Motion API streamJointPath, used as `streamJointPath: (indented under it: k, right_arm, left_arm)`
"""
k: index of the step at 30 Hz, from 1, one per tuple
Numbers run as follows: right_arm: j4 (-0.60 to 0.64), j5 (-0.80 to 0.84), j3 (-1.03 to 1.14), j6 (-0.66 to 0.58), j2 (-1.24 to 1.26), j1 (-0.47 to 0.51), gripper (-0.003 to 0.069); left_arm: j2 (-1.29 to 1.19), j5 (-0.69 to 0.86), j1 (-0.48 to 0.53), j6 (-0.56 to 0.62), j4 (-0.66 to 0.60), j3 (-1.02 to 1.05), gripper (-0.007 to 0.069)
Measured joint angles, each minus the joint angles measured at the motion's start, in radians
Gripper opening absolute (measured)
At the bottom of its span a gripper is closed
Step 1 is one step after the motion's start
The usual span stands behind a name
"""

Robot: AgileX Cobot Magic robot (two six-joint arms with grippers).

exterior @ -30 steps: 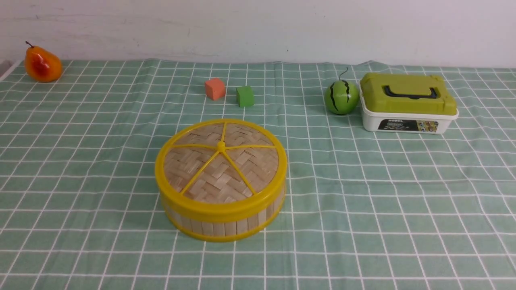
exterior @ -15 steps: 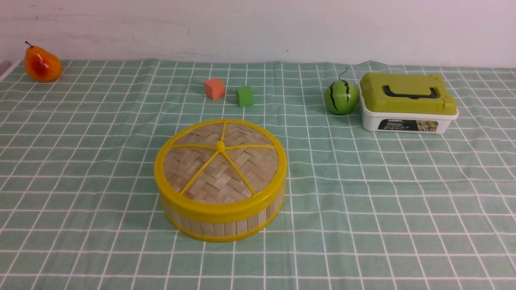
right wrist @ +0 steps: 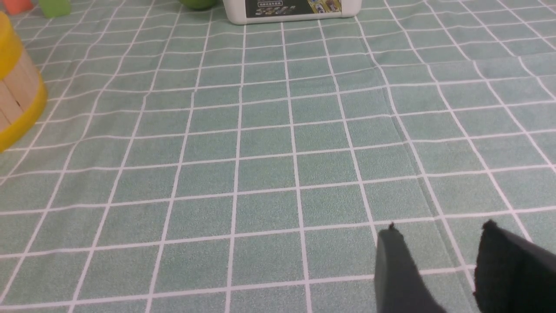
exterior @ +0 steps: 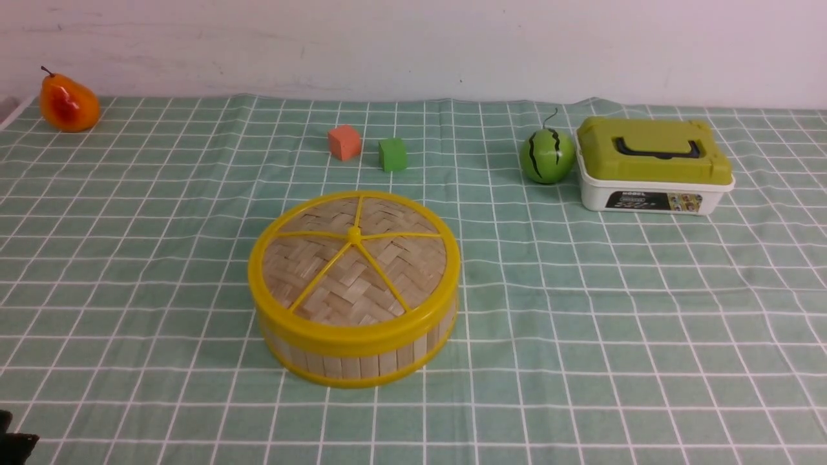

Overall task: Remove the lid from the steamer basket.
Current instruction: Use the left arm to lift the lid of the steamer

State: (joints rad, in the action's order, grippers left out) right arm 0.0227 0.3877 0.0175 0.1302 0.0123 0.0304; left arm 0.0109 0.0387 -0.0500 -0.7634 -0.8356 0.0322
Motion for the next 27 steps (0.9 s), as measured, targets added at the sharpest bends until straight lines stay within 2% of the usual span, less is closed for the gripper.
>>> streamJointPath:
  k: [5, 8, 11, 13, 14, 16, 19, 20, 21, 23, 25, 26, 27]
  right_arm:
    - [0.000, 0.000, 0.000, 0.000, 0.000, 0.000, 0.0241]
    - [0.000, 0.000, 0.000, 0.000, 0.000, 0.000, 0.0241]
    - [0.000, 0.000, 0.000, 0.000, 0.000, 0.000, 0.0241]
    - [0.000, 0.000, 0.000, 0.000, 0.000, 0.000, 0.0241]
    - [0.000, 0.000, 0.000, 0.000, 0.000, 0.000, 0.0241]
    - [0.000, 0.000, 0.000, 0.000, 0.000, 0.000, 0.0241]
    - [0.000, 0.000, 0.000, 0.000, 0.000, 0.000, 0.0241]
    - [0.000, 0.000, 0.000, 0.000, 0.000, 0.000, 0.0241]
    - [0.000, 0.000, 0.000, 0.000, 0.000, 0.000, 0.0241]
    - [0.000, 0.000, 0.000, 0.000, 0.000, 0.000, 0.0241]
    - [0.000, 0.000, 0.000, 0.000, 0.000, 0.000, 0.0241]
    - [0.000, 0.000, 0.000, 0.000, 0.000, 0.000, 0.0241]
    - [0.000, 0.000, 0.000, 0.000, 0.000, 0.000, 0.0241]
  left_arm:
    - [0.000, -0.054, 0.000, -0.004, -0.037, 0.000, 0.0233]
    - [0.000, -0.054, 0.000, 0.035, -0.027, -0.061, 0.0171]
    - [0.000, -0.039, 0.000, 0.130, 0.018, -0.170, 0.0096]
    - [-0.043, 0.016, 0.000, 0.244, 0.067, -0.300, 0.0017]
    - [-0.085, 0.060, 0.000, 0.291, 0.083, -0.354, -0.0011]
    - [-0.205, 0.207, 0.000, 0.381, 0.119, -0.453, -0.0013]
    - [-0.410, 0.423, 0.000, 0.443, 0.185, -0.569, -0.0013]
    - [-0.498, 0.535, 0.000, 0.455, 0.229, -0.615, -0.0013]
    - [-0.534, 0.554, 0.000, 0.458, 0.245, -0.635, -0.0013]
    - [-0.764, 0.768, 0.000, 0.481, 0.350, -0.780, -0.0013]
    - [-0.847, 0.840, 0.000, 0.490, 0.403, -0.843, -0.0013]
    - [-1.001, 0.915, -0.002, 0.496, 0.473, -0.971, -0.0013]
    - [-1.041, 0.939, -0.005, 0.498, 0.489, -1.009, -0.0013]
